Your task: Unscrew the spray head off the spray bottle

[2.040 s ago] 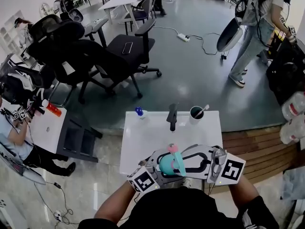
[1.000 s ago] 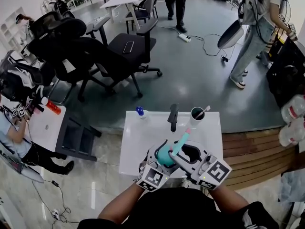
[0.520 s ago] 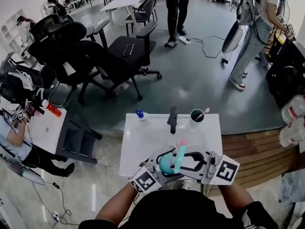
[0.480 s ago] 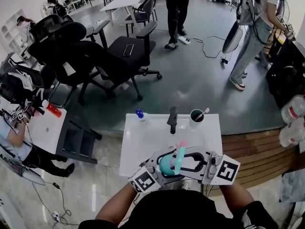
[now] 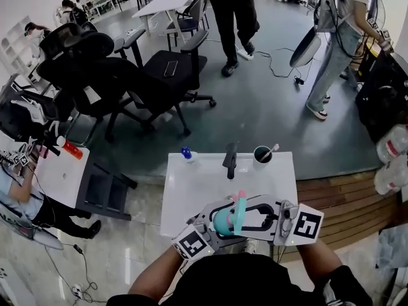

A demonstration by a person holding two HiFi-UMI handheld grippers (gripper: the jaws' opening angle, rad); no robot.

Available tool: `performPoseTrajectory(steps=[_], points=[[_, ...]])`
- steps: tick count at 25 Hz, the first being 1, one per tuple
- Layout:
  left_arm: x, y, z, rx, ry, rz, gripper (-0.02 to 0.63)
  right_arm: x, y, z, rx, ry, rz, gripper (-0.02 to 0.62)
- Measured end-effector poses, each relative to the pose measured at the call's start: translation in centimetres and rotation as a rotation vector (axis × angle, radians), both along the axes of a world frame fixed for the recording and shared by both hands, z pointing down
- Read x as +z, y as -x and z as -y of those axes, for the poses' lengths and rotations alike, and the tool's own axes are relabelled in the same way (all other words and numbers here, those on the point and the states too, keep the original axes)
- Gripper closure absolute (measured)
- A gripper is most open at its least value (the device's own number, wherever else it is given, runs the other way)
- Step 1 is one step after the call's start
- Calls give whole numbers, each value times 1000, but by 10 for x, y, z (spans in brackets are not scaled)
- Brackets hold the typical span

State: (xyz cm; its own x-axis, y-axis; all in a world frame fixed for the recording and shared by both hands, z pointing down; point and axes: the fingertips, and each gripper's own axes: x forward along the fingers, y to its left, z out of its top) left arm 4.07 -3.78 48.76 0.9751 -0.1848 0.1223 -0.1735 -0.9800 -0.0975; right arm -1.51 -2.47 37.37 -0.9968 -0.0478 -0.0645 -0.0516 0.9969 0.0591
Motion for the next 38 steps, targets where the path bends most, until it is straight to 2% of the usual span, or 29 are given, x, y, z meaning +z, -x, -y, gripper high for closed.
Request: performPoseTrajectory(steps=[2,5,9,14,18,20,22,26,33,38], points=[[13,10,18,-107,-38,63,135,-3,-1,14,88,32,40,392],[28,25,41,-290,-96,156,135,-6,-4,28,227,82,114,380],[28,34,56,-397,-80,156,135,5,0,27,316,130,138,380],[33,33,58,-412,-90,164,135,10,-4,41,415,188,170,380],[38,29,54,-399,-101,179,135,3,-5,46,415,173,219,385],[38,28,53,-396,-104,184,135,-1,-5,47,408,164,230,413],[38,29,52,-398,-104,187,135,-1,-3,46,410,164,213,446],[39,29,50,-397,-96,188,135,2,-9,45,438,133,190,451],[55,35,52,-412,-53,204,135,-31,-27,53,490,43,265,451],[72,47,51,-452,44,219,135,-66,-42,53,538,-16,302,449]])
